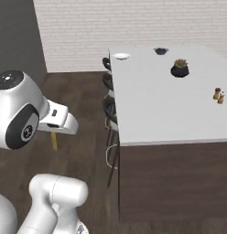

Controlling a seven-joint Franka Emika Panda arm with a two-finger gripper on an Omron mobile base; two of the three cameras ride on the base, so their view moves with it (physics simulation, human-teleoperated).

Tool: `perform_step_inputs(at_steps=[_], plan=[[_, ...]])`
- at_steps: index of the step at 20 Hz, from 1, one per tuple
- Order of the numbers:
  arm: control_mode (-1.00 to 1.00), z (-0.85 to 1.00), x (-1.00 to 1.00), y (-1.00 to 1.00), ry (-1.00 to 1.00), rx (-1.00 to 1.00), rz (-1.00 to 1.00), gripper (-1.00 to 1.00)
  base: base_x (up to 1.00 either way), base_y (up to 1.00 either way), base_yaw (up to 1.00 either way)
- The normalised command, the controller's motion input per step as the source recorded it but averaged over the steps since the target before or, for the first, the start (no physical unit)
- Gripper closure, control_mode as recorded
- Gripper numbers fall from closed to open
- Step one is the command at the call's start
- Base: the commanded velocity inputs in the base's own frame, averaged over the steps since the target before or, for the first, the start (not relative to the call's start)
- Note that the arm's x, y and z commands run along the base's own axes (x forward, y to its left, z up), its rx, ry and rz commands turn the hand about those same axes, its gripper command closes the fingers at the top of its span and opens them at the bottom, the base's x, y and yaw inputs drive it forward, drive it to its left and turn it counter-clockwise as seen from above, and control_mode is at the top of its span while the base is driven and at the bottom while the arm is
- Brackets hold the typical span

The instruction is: Start the toaster. Once the lever pops up, take the bread to the plate on the dining counter.

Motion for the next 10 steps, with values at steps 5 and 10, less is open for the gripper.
perform_step_inputs(at_steps=[5, 10], plan=[[1.00, 0.00, 0.00, 0.00, 0.00, 0.00, 0.00, 1.00, 0.06, 1.00, 0.02], [1.00, 0.00, 0.00, 0.00, 0.00, 0.00, 0.00, 1.00, 0.28, 1.00, 0.00]])
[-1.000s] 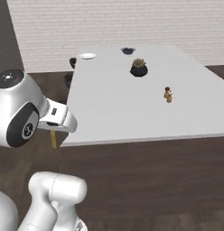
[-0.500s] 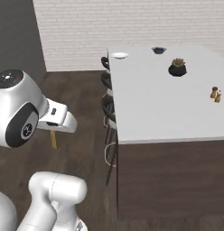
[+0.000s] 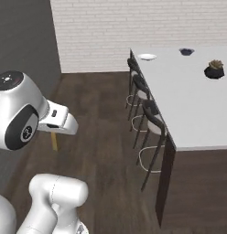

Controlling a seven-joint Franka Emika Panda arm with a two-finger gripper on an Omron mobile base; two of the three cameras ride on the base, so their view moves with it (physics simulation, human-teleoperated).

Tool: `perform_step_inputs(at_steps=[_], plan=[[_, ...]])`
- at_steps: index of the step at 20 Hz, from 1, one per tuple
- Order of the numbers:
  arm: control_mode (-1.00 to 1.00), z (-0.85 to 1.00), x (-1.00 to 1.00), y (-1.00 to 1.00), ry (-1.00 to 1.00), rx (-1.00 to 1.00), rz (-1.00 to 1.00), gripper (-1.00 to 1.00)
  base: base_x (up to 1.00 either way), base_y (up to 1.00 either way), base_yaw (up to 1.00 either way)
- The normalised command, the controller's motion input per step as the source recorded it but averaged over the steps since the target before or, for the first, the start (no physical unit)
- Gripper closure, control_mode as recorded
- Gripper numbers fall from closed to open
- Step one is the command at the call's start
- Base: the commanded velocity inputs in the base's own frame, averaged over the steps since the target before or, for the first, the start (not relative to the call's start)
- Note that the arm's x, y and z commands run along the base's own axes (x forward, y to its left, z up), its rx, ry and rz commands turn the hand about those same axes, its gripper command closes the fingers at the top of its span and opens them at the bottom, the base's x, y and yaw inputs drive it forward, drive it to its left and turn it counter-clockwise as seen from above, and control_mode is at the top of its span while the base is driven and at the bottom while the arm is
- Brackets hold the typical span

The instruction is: Start the toaster. Once the lever pops up, take the bread to the plate on the dining counter.

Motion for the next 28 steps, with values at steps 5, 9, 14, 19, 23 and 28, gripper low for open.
perform_step_inputs(at_steps=[5, 9, 14, 19, 23, 28], plan=[[1.00, 0.00, 0.00, 0.00, 0.00, 0.00, 0.00, 1.00, 0.41, 1.00, 0.00], [1.00, 0.00, 0.00, 0.00, 0.00, 0.00, 0.00, 1.00, 0.57, 0.92, 0.00], [1.00, 0.00, 0.00, 0.00, 0.00, 0.00, 0.00, 1.00, 0.88, 0.66, -0.05], [1.00, 0.00, 0.00, 0.00, 0.00, 0.00, 0.00, 1.00, 0.99, 0.14, -0.09], [1.00, 0.00, 0.00, 0.00, 0.00, 0.00, 0.00, 1.00, 1.00, 0.19, -0.15], [1.00, 0.00, 0.00, 0.00, 0.00, 0.00, 0.00, 1.00, 0.96, 0.37, -0.22]])
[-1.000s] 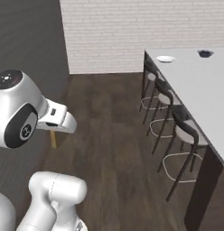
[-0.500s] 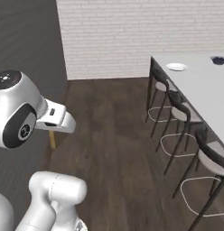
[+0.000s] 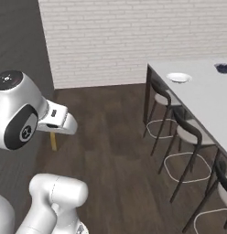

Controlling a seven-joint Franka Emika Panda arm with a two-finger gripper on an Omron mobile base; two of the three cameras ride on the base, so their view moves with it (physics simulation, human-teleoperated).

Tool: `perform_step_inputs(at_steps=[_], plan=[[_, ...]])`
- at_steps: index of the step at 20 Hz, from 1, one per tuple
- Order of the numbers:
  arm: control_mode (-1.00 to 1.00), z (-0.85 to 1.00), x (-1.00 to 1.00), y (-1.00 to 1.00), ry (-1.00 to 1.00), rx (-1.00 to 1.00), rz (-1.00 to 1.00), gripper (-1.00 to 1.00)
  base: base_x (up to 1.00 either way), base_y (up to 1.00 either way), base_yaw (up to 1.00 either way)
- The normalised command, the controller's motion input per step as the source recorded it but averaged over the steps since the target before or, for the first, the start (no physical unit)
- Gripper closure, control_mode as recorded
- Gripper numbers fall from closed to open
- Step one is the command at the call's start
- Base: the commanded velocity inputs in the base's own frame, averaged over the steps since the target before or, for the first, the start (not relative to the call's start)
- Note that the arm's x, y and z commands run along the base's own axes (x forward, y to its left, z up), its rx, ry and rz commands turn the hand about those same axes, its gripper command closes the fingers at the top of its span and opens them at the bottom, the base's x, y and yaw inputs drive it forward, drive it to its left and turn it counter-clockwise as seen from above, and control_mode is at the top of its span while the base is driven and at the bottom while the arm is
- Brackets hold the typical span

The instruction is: Start the toaster. Once the lever pops up, take the bread to the plate on the dining counter.

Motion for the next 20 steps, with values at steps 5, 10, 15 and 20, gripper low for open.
perform_step_inputs(at_steps=[5, 10, 15, 20], plan=[[1.00, 0.00, 0.00, 0.00, 0.00, 0.00, 0.00, 1.00, 0.72, 0.29, -0.34], [1.00, 0.00, 0.00, 0.00, 0.00, 0.00, 0.00, 1.00, 0.66, 0.45, -0.48], [1.00, 0.00, 0.00, 0.00, 0.00, 0.00, 0.00, 1.00, 0.65, 0.55, -0.57], [1.00, 0.00, 0.00, 0.00, 0.00, 0.00, 0.00, 1.00, 0.68, 0.63, -0.59]])
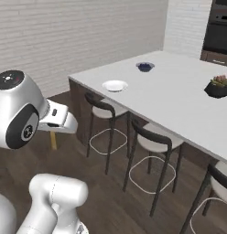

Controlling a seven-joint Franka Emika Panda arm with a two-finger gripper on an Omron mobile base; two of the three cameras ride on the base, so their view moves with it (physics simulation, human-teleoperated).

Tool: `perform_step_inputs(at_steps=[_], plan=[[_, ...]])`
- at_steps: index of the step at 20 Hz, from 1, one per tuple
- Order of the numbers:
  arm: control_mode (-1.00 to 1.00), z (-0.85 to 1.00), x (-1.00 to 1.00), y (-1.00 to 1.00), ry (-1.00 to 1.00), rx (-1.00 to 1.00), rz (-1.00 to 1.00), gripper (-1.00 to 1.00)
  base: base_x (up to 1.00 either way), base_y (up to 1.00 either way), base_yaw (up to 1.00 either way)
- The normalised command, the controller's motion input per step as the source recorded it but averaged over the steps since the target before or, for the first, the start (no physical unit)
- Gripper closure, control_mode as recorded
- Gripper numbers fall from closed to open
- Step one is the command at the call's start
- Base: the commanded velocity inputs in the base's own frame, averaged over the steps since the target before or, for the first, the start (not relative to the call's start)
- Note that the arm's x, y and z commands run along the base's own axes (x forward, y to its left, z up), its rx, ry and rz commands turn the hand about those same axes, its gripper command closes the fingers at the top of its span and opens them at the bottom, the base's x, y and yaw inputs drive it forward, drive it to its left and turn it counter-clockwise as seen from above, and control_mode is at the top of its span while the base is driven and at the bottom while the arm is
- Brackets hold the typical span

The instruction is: Start the toaster. Once the lever pops up, take the bread to the plate on the dining counter.

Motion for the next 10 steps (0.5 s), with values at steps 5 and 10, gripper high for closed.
perform_step_inputs(at_steps=[5, 10], plan=[[1.00, 0.00, 0.00, 0.00, 0.00, 0.00, 0.00, 1.00, 0.72, 0.82, -0.56], [1.00, 0.00, 0.00, 0.00, 0.00, 0.00, 0.00, 1.00, 0.78, 0.99, -0.54]])
